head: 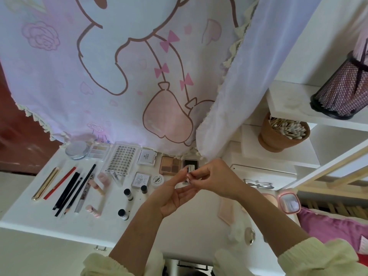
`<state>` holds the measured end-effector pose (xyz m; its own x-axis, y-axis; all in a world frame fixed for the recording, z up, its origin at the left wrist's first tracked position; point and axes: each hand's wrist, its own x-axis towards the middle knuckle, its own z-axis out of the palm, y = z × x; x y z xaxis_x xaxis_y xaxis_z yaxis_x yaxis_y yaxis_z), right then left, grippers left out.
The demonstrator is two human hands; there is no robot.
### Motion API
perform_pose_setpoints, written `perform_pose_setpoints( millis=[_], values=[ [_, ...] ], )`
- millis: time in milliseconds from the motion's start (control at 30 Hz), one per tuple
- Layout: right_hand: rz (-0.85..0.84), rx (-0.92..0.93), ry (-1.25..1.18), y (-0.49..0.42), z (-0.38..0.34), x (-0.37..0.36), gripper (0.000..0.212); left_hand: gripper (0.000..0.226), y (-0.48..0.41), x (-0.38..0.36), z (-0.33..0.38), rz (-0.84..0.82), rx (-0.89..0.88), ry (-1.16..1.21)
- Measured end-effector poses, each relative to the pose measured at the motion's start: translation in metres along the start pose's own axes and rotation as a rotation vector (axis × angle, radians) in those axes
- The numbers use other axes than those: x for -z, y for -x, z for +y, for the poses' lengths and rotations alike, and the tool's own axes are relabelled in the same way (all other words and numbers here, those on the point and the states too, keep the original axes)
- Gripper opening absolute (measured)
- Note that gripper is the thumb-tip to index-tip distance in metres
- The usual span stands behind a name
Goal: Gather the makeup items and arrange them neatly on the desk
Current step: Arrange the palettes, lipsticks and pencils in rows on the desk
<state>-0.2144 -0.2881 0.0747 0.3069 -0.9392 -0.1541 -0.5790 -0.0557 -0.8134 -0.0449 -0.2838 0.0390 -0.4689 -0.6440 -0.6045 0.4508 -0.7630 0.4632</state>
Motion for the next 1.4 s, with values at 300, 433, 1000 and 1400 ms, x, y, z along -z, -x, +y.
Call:
perform_pose_setpoints(
  millis=[300,433,1000,1400],
  values=[
    [0.112,0.007,0.034,0.002,0.0,0.002,0.013,0.034,-0.008,-0.001,0.0,0.055,-0.101,0.077],
    [0.205,0.007,0.118,0.002,0.001,-0.001,0.017,0.034,-0.012,0.003,0.0,0.103,-0.151,0.114],
    [0.222,0.018,0.158,0.0,0.017,-0.008,0.03,0.032,-0.009,0.007,0.002,0.118,-0.323,0.022],
    [0.21,0.157,0.348,0.002,0.015,-0.01,0.021,0.059,-0.008,0.011,0.003,0.018,-0.053,-0.184]
  ],
)
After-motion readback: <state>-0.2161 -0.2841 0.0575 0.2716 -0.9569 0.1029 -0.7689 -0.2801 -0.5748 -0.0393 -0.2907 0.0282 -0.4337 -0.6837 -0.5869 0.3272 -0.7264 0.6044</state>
